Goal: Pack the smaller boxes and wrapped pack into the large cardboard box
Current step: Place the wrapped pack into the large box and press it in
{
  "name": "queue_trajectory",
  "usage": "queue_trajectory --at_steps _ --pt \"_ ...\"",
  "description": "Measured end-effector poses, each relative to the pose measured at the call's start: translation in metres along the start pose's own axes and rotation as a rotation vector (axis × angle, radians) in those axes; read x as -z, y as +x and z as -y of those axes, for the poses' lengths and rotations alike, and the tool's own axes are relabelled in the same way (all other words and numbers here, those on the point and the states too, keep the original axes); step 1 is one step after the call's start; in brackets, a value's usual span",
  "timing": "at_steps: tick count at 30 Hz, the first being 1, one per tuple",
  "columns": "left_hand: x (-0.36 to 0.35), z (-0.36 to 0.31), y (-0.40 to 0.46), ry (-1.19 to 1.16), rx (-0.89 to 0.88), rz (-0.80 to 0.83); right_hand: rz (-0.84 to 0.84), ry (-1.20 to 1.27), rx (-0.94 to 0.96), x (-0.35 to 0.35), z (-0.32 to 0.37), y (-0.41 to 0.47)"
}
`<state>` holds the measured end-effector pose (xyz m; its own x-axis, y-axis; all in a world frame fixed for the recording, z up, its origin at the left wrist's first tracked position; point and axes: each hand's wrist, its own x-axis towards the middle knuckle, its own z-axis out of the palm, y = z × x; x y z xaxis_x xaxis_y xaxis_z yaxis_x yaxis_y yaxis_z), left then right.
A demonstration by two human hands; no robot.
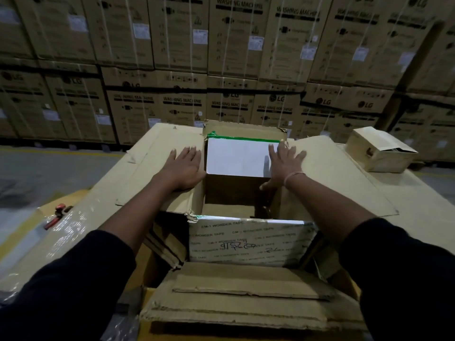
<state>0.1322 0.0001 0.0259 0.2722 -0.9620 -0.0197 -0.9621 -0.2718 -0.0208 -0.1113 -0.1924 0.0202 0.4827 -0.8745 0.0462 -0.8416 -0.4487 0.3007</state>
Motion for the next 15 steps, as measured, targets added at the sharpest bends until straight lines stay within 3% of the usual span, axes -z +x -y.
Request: queue_trajectory --at_steps 7,15 --pt "-0.006 0.001 0.001 -0.009 0.001 -0.038 -0.067 -0.171 -0.042 -0.021 0.024 0.034" --pt "-0.003 -0.007 0.005 -0.032 -0.007 -0.045 -0.121 -0.093 -0.01 -0.009 0.014 0.037"
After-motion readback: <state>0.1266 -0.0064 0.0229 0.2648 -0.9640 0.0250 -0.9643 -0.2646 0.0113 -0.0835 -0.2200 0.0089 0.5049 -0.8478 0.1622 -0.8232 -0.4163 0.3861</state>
